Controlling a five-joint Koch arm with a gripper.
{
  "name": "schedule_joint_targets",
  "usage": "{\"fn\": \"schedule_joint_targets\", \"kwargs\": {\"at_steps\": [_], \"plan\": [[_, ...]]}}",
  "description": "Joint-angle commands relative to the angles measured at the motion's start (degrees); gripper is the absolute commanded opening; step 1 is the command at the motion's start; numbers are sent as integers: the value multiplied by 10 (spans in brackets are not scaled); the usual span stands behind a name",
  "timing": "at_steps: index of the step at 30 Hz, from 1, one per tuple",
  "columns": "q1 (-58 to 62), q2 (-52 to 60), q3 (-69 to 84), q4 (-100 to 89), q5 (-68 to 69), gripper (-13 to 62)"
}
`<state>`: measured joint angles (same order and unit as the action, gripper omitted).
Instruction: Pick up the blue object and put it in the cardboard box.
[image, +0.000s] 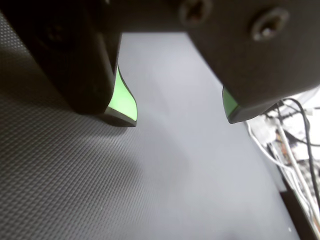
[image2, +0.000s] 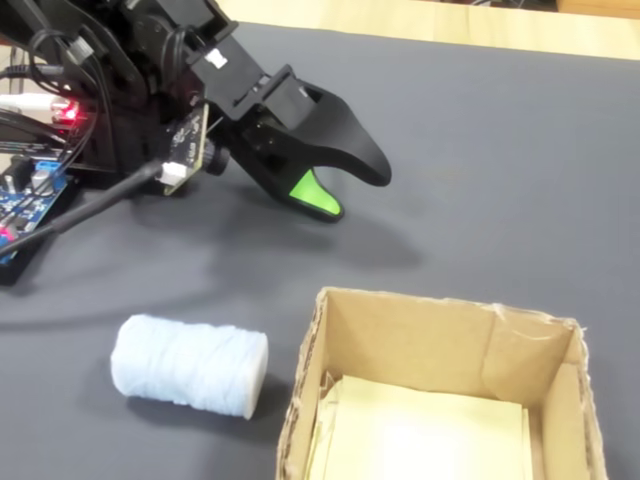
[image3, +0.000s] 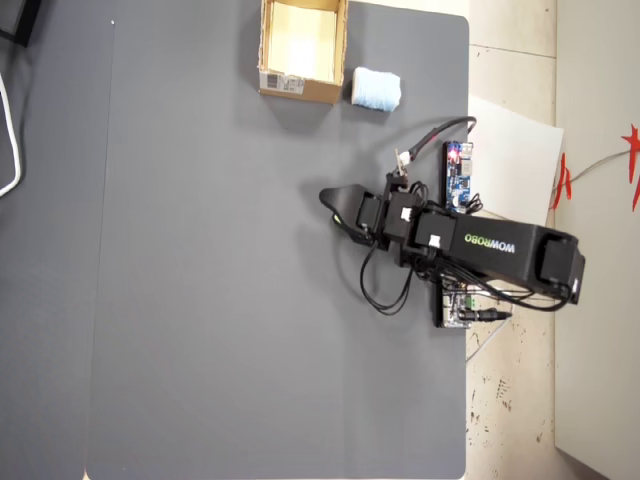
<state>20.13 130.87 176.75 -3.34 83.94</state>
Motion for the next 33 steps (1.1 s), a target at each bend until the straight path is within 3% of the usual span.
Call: {"fn": "schedule_joint_targets", "kwargs": {"at_steps": [1, 33], "plan": [[15, 48, 19, 57, -4, 334], [145, 49, -35, -42, -52, 331]]}}
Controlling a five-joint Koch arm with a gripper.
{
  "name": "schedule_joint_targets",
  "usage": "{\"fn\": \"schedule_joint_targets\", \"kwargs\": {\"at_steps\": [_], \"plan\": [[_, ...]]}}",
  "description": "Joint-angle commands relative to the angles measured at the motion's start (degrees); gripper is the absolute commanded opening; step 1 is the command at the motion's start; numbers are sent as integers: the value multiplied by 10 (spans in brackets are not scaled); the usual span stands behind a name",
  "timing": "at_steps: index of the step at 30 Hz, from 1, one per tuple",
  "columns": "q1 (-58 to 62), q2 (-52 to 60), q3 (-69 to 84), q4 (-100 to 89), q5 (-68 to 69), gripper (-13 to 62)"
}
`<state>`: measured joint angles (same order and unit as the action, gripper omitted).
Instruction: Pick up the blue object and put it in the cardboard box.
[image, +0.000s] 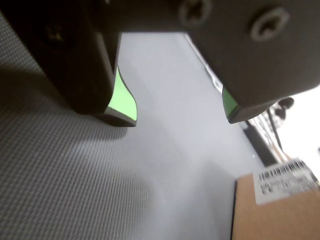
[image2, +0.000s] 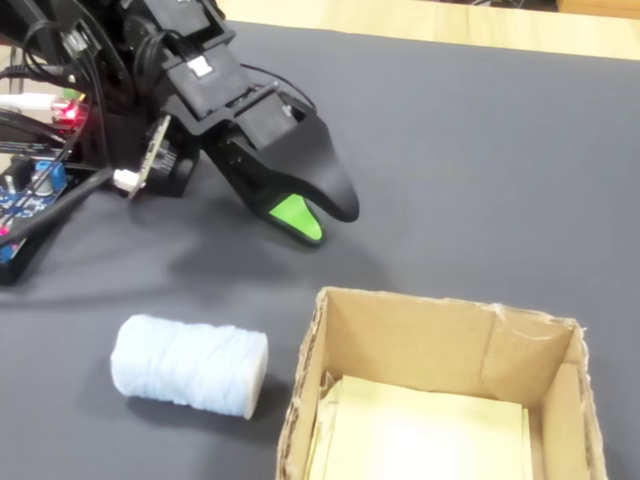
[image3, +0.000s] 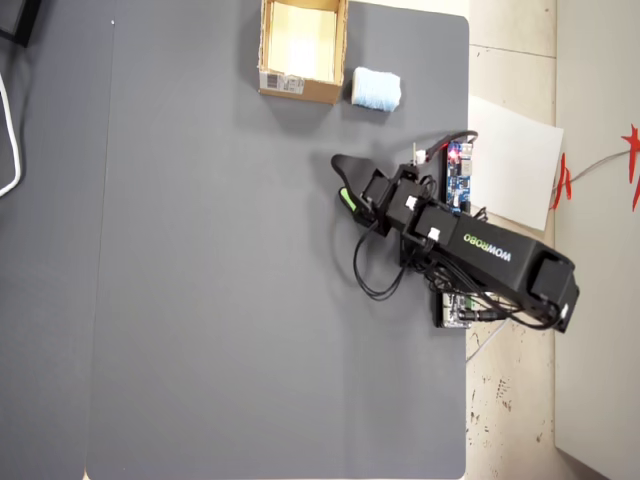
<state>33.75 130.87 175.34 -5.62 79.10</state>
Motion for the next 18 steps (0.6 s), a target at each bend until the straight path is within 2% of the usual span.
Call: {"fn": "schedule_joint_targets", "kwargs": {"at_steps": [1, 7, 18], "plan": [[14, 49, -27, -18, -4, 331], [49, 49, -74, 9, -5, 330], [119, 49, -185, 196, -20, 330]]}}
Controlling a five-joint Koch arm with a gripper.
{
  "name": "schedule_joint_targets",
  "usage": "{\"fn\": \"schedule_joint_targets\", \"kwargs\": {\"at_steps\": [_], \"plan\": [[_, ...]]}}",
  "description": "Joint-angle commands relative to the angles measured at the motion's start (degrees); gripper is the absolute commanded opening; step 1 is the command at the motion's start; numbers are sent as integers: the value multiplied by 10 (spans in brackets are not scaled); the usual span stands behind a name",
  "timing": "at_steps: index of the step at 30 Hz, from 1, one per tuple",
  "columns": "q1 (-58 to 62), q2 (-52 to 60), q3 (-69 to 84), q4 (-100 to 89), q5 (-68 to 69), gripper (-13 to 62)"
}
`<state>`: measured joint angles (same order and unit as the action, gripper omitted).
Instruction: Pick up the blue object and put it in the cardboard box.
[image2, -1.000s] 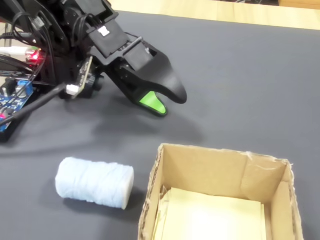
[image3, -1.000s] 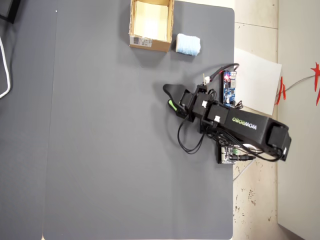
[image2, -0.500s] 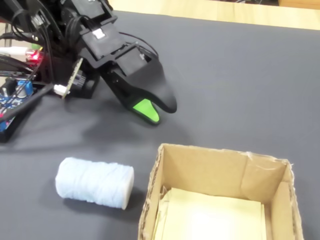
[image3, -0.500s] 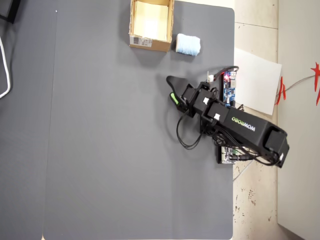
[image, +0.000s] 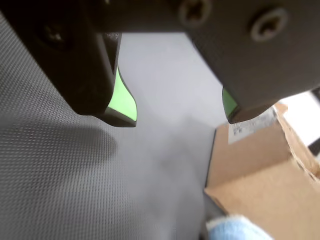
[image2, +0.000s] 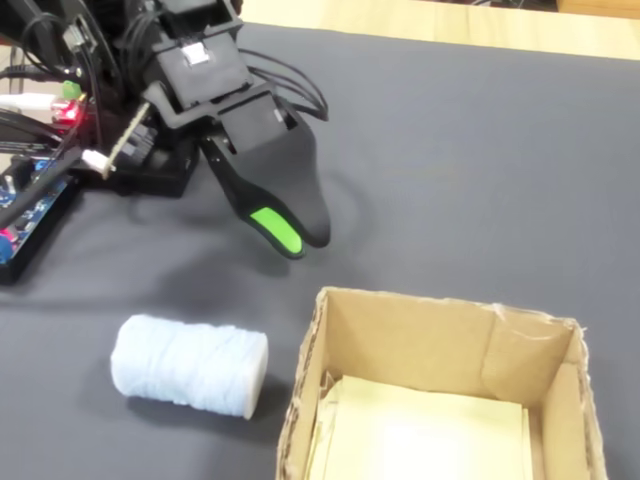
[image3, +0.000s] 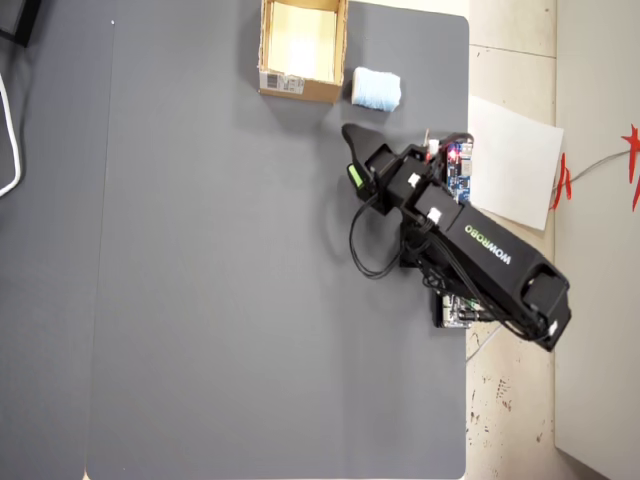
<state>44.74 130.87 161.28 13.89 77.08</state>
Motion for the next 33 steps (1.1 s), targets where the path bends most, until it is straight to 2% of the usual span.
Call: {"fn": "schedule_joint_targets", "kwargs": {"at_steps": [1, 14, 19, 23, 33], "plan": [[14, 49, -53, 9, -1, 330], [90, 27, -207, 250, -45, 329], [110, -24, -266, 305, -59, 329], [135, -118, -351, 339, -76, 329], [204, -226, -417, 373, -82, 328]]}}
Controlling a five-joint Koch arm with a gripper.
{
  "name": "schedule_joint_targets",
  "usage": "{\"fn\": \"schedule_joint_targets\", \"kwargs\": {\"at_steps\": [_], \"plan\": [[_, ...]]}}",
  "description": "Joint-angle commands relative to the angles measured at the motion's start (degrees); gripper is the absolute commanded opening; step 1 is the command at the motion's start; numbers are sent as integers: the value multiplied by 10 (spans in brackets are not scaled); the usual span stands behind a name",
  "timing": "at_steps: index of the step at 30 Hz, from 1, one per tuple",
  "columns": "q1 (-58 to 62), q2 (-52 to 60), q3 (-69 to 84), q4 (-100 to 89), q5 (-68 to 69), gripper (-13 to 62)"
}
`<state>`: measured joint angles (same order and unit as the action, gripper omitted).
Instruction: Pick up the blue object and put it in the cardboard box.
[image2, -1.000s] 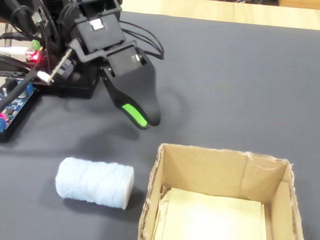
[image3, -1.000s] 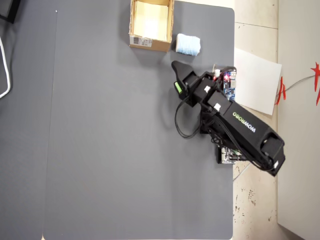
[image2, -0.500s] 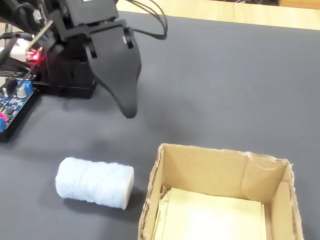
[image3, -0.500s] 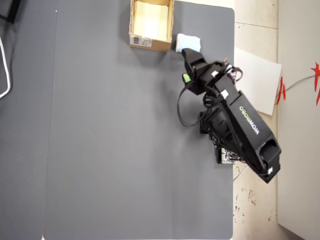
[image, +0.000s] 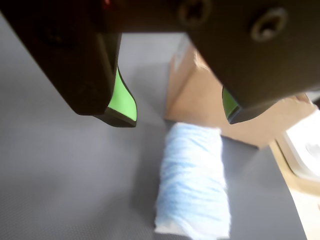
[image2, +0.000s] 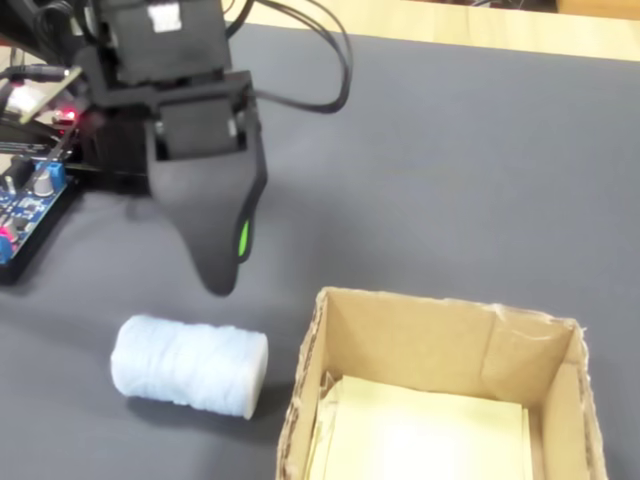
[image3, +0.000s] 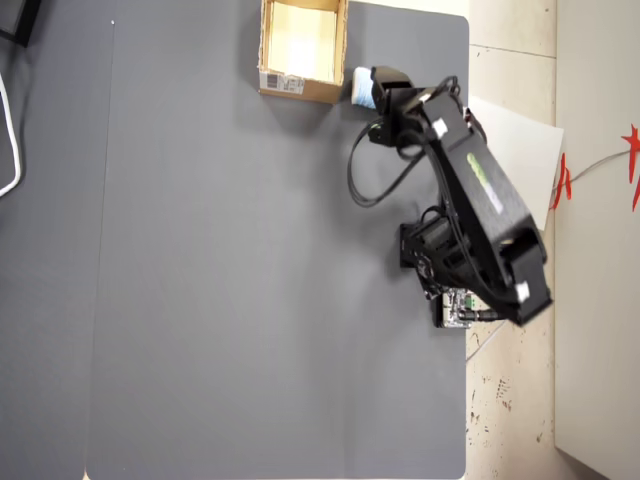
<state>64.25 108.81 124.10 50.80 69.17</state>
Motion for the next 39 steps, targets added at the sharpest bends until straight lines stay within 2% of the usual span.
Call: {"fn": "schedule_joint_targets", "kwargs": {"at_steps": [1, 6, 17, 22, 28, 39], "plan": [[14, -17, -49, 5, -3, 328], [38, -105, -92, 4, -2, 329], [71, -216, -127, -2, 4, 323], [91, -236, -129, -18, 18, 228], [101, -232, -118, -90, 30, 122], [90, -90, 25, -266, 107, 122]]}}
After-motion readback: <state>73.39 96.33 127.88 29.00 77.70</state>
